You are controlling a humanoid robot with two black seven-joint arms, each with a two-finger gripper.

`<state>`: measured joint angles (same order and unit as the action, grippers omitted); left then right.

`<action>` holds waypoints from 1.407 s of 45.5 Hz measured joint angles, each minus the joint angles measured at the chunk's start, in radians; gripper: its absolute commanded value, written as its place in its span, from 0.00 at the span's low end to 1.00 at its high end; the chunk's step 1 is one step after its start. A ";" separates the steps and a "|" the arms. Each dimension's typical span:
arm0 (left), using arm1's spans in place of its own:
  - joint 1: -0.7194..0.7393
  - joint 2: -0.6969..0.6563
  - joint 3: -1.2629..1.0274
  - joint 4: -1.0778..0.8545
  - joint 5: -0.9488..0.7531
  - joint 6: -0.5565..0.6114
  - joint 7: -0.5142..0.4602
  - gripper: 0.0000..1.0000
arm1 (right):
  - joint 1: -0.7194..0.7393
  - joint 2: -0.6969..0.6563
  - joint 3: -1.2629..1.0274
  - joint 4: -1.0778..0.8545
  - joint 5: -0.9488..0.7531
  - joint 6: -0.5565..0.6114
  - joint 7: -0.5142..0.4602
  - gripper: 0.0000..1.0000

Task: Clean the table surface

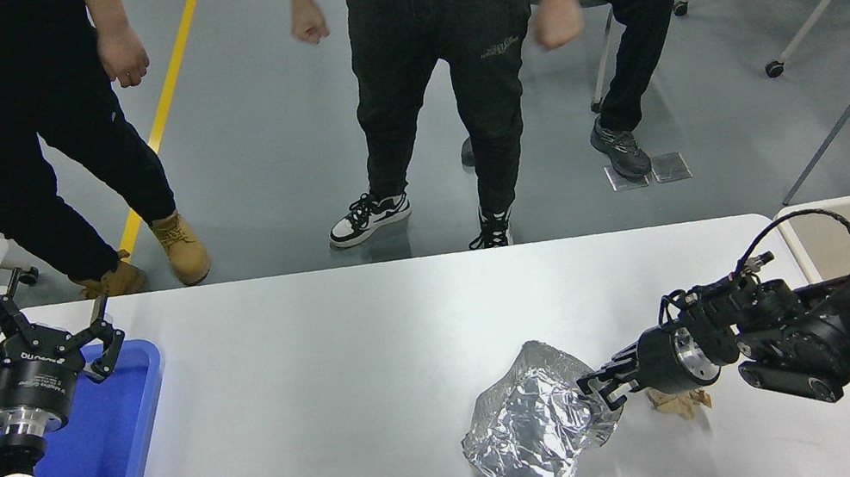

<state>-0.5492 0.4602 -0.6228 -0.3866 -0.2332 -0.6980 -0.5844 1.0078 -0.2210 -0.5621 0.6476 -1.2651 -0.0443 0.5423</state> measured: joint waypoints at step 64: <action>0.000 0.000 0.000 0.000 0.000 0.000 0.000 1.00 | 0.281 -0.509 0.353 0.259 0.273 0.159 0.211 0.00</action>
<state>-0.5492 0.4602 -0.6228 -0.3866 -0.2332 -0.6980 -0.5845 1.2893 -0.7305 -0.2086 0.9061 -0.9920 0.1144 0.7533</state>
